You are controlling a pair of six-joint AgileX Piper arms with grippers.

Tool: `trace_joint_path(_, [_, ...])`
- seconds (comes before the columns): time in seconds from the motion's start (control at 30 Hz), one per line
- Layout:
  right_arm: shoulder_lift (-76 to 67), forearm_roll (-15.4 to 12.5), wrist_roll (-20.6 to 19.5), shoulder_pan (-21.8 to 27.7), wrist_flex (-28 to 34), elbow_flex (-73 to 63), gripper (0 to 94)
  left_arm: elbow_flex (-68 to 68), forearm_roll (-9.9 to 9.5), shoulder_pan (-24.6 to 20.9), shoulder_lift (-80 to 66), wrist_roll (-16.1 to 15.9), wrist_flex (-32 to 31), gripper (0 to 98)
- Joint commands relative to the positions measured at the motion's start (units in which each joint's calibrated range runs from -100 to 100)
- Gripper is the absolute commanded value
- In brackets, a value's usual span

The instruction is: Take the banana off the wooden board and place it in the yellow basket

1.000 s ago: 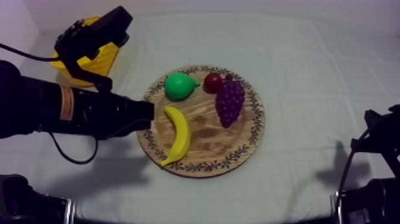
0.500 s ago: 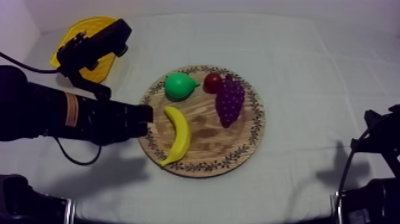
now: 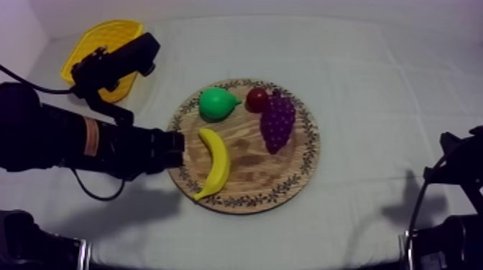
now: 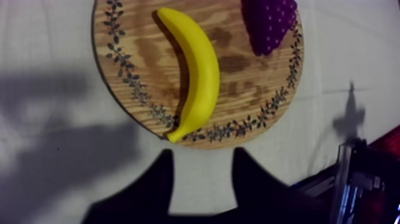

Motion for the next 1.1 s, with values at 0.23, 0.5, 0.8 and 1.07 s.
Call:
trace_joint_path(0.23, [-0.02, 0.01, 0.02, -0.01, 0.0, 0.02, 0.3, 0.78, -0.46, 0.01, 1.61, 0.47, -3.02, 62.1])
trace_joint_path(0.5, [-0.02, 0.01, 0.02, -0.01, 0.0, 0.02, 0.3, -1.85, 1.48, -0.85, 9.65, -1.57, -5.93, 62.9])
trace_joint_path(0.8, [-0.02, 0.01, 0.02, -0.01, 0.0, 0.02, 0.3, -10.69, 7.09, -3.14, 23.8, -8.85, -5.4, 62.8])
trace_joint_path(1.07, [-0.02, 0.01, 0.02, -0.01, 0.0, 0.02, 0.3, -20.36, 10.41, -3.53, 35.16, -13.75, -1.44, 62.3])
